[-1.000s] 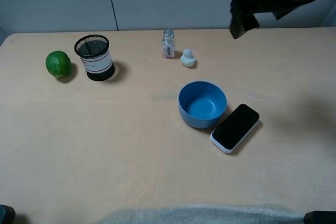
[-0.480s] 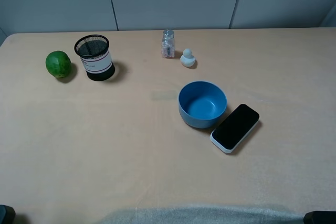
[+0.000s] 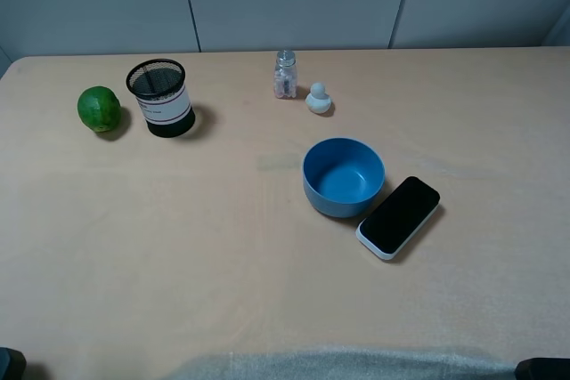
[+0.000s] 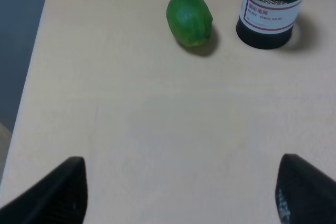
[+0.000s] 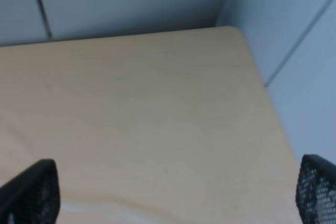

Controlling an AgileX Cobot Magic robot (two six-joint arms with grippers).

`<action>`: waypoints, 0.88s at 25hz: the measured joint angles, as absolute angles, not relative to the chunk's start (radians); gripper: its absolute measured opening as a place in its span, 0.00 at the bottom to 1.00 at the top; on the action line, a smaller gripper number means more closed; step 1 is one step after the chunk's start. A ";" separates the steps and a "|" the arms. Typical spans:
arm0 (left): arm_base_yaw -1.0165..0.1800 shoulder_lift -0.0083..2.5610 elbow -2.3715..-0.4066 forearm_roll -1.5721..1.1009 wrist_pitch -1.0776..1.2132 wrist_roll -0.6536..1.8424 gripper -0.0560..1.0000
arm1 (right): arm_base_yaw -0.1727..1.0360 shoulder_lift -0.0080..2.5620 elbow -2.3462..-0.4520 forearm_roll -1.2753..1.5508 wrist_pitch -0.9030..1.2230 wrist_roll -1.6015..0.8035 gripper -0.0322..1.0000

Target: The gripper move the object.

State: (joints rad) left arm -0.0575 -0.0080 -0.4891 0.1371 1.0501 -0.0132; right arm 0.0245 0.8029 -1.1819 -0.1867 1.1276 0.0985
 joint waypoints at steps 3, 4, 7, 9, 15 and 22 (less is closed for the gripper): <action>-0.058 -0.008 -0.489 0.137 1.050 -0.013 0.81 | 0.024 0.710 -1.088 -0.221 1.130 0.127 0.69; -0.058 -0.008 -0.489 0.137 1.050 -0.013 0.81 | 0.024 0.677 -1.051 -0.226 1.132 0.139 0.69; -0.058 -0.008 -0.489 0.137 1.050 -0.013 0.81 | 0.024 0.579 -0.945 -0.238 1.131 0.159 0.69; -0.058 -0.008 -0.489 0.137 1.050 -0.013 0.81 | 0.024 0.504 -0.868 -0.238 1.128 0.162 0.69; -0.058 -0.008 -0.489 0.137 1.050 -0.013 0.81 | 0.024 0.320 -0.652 -0.238 1.128 0.162 0.69; -0.058 -0.008 -0.489 0.137 1.050 -0.013 0.81 | 0.024 0.155 -0.533 -0.142 1.080 0.137 0.69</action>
State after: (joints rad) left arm -0.0575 -0.0080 -0.4891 0.1371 1.0501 -0.0132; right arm 0.0245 0.1553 -0.5332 -0.1423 1.0799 0.1375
